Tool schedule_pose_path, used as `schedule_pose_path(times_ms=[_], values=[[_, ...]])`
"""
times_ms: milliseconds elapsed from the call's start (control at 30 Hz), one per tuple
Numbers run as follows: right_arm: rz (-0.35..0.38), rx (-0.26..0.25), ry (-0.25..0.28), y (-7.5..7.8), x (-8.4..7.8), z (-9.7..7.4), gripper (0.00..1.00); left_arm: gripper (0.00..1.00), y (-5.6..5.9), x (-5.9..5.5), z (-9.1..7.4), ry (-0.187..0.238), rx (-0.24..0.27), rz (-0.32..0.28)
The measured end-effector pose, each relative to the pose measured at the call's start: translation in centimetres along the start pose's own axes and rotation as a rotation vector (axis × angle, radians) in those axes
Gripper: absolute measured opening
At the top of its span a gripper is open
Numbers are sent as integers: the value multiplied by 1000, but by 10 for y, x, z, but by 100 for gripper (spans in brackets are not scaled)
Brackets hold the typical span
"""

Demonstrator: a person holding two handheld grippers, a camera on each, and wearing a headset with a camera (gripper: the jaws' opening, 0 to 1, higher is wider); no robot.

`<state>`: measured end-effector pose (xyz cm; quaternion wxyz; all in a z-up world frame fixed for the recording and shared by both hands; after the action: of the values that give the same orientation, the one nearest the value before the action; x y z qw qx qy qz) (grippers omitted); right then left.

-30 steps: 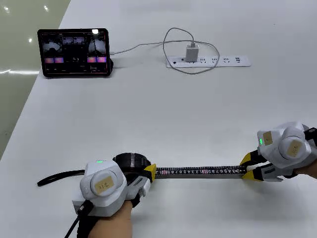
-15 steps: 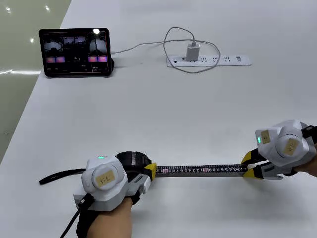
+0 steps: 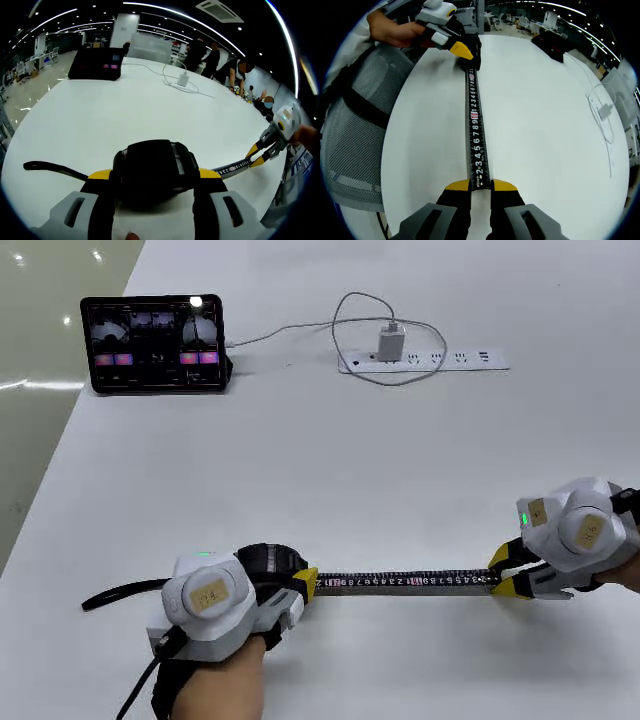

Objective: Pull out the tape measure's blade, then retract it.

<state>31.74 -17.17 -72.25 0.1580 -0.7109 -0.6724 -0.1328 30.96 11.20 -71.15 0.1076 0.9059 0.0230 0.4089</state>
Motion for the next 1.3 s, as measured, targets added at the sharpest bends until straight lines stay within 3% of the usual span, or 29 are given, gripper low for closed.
schedule_pose_path(times_ms=[300, 400, 867, 1300], values=[[-2, 8, -9, -2, 1, 0, 10, 59, 0, 0, 0, -2, -7, -6], [7, 13, 18, -2, 8, -1, 10, 59, 0, 0, 0, -3, -9, -7], [-6, 41, 50, 2, 26, 8, 10, 59, -1, 0, 1, -8, -14, -15], [-29, 54, 45, 4, 36, 14, 10, 59, -1, 0, 1, -9, -19, -30]])
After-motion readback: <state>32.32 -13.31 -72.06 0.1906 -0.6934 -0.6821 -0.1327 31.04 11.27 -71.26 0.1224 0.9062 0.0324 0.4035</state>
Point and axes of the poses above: the centre of the closed fingertips' face, and the gripper's own axes: z roughly forward along the fingers, y roughly to its right, x roughly out of its top, the point moved 3 cm from there along -z, roughly backward along the fingers, and after that the axes turned 2 degrees about x, right-handed, at the moved point
